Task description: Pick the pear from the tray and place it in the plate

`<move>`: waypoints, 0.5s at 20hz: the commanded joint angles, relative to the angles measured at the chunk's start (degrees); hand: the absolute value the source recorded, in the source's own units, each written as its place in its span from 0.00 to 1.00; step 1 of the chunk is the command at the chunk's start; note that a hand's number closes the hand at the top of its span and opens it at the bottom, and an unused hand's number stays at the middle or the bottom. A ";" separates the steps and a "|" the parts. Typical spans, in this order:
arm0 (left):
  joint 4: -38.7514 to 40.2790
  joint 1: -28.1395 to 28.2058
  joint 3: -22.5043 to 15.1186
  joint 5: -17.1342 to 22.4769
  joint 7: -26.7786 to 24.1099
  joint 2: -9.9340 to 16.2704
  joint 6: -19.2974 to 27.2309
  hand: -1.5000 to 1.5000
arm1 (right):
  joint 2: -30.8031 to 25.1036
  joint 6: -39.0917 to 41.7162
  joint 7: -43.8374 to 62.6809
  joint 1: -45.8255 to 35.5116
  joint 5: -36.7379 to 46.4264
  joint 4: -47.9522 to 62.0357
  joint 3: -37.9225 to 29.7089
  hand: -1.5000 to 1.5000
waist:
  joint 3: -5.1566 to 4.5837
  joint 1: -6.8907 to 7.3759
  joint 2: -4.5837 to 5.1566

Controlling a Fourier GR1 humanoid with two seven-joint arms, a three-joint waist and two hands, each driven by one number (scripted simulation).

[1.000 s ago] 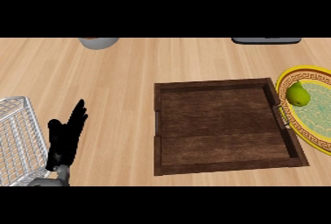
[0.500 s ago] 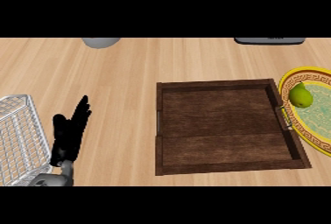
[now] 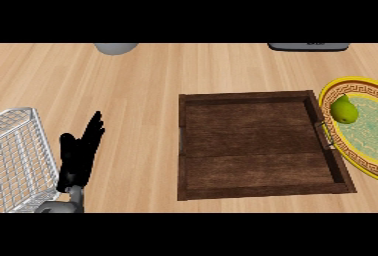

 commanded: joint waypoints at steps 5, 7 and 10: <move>0.34 -0.35 0.15 -2.08 0.72 -1.37 -0.29 0.50 | 1.17 -5.36 -0.13 -1.37 3.50 3.17 0.11 0.00 | -0.01 -0.01 0.01; -0.61 1.13 1.25 -1.69 -0.62 -0.59 -0.74 0.50 | 1.87 -6.02 -3.03 -1.81 5.00 6.83 0.36 0.00 | 0.04 0.36 0.14; 0.63 -0.46 1.52 -2.11 1.06 -1.23 -1.04 0.50 | 0.84 -6.35 -1.86 -0.89 4.55 5.43 -0.47 0.00 | -0.01 -0.02 0.00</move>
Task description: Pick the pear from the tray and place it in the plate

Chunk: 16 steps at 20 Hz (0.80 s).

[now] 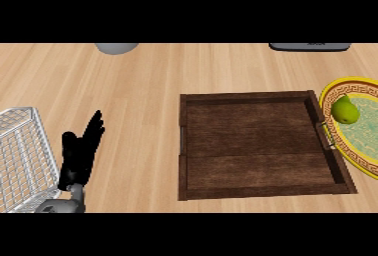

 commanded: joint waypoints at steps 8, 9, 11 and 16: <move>-3.38 -1.42 -0.58 -1.81 5.01 -1.81 0.51 0.50 | -2.58 -2.10 -2.38 0.43 2.24 5.72 -1.25 0.00 | 0.07 0.21 0.06; 0.24 -1.45 2.24 0.48 0.78 -0.18 -1.81 0.50 | -4.36 0.41 -2.50 -0.22 3.10 6.88 -0.76 0.00 | 0.10 0.47 0.23; -0.11 0.33 0.74 -1.45 -1.45 -1.76 0.02 0.50 | -3.34 -1.22 -5.90 2.85 3.31 7.80 -0.96 0.00 | 0.12 0.37 0.20; -2.88 1.76 -0.96 -3.26 1.15 -2.26 0.63 0.50 | -6.57 0.48 -6.94 4.44 2.18 9.53 -2.88 0.00 | 0.20 0.48 0.24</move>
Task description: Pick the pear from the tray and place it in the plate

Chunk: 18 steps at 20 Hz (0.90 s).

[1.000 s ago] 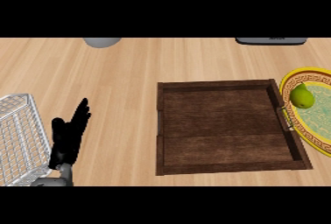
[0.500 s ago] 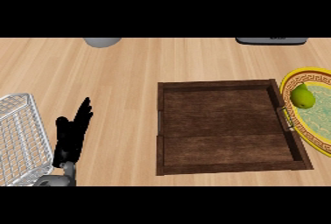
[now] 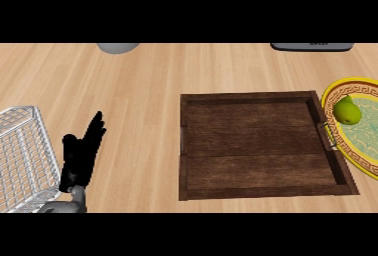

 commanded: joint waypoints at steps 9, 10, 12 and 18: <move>-0.75 0.40 -1.31 -1.73 -0.58 -1.99 0.69 0.50 | -2.10 -0.87 -2.20 1.80 -2.84 2.86 -4.33 0.00 | 0.12 0.33 0.12; 0.27 -1.93 0.87 0.14 1.60 -0.28 -1.02 0.50 | -3.54 -0.83 -1.53 2.21 -2.54 2.98 -4.17 0.00 | 0.12 0.21 0.16; -1.98 1.09 -0.71 -0.51 0.47 -1.07 -0.81 0.50 | -2.32 -3.58 -3.72 4.26 -2.41 3.47 -4.29 0.00 | 0.19 0.53 0.19; 2.42 -2.11 0.39 -0.30 -0.33 -2.13 -0.38 0.50 | -3.67 -2.66 -2.62 5.06 -2.60 3.52 -4.76 0.00 | 0.23 0.30 0.31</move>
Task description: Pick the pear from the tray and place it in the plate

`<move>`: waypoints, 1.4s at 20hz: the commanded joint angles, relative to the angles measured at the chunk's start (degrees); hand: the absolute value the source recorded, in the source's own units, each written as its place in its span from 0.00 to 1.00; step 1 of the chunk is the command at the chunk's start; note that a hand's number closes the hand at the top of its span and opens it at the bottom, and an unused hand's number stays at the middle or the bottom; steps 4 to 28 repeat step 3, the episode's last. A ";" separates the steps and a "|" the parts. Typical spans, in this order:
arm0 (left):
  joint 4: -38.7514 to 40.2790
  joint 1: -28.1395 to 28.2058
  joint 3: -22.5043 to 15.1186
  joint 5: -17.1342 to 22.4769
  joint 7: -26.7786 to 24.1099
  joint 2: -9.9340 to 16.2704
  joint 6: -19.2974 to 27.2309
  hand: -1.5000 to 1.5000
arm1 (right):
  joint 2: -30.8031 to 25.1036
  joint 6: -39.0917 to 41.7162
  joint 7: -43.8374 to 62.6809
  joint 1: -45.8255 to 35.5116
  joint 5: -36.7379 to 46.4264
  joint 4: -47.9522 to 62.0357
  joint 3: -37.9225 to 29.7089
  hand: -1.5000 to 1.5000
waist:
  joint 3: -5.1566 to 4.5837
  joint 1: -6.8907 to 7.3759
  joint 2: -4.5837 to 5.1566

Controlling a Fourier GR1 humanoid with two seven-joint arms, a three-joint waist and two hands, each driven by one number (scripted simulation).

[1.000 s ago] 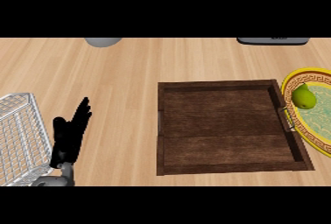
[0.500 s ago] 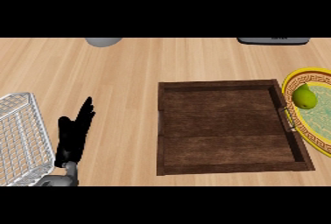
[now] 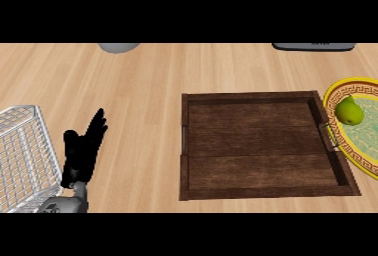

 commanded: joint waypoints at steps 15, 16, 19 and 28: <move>0.99 -0.54 0.76 -0.79 -0.07 0.01 0.83 0.50 | 0.38 -3.20 1.54 -0.14 0.80 -0.57 0.48 0.00 | -0.03 0.09 -0.07; 0.99 -0.54 0.76 -0.79 -0.07 0.01 0.83 0.50 | 0.38 -3.20 1.54 -0.14 0.80 -0.57 0.48 0.00 | -0.03 0.09 -0.07; 0.99 -0.54 0.76 -0.79 -0.07 0.01 0.83 0.50 | 0.38 -3.20 1.54 -0.14 0.80 -0.57 0.48 0.00 | -0.03 0.09 -0.07; 0.99 -0.54 0.76 -0.79 -0.07 0.01 0.83 0.50 | 0.38 -3.20 1.54 -0.14 0.80 -0.57 0.48 0.00 | -0.03 0.09 -0.07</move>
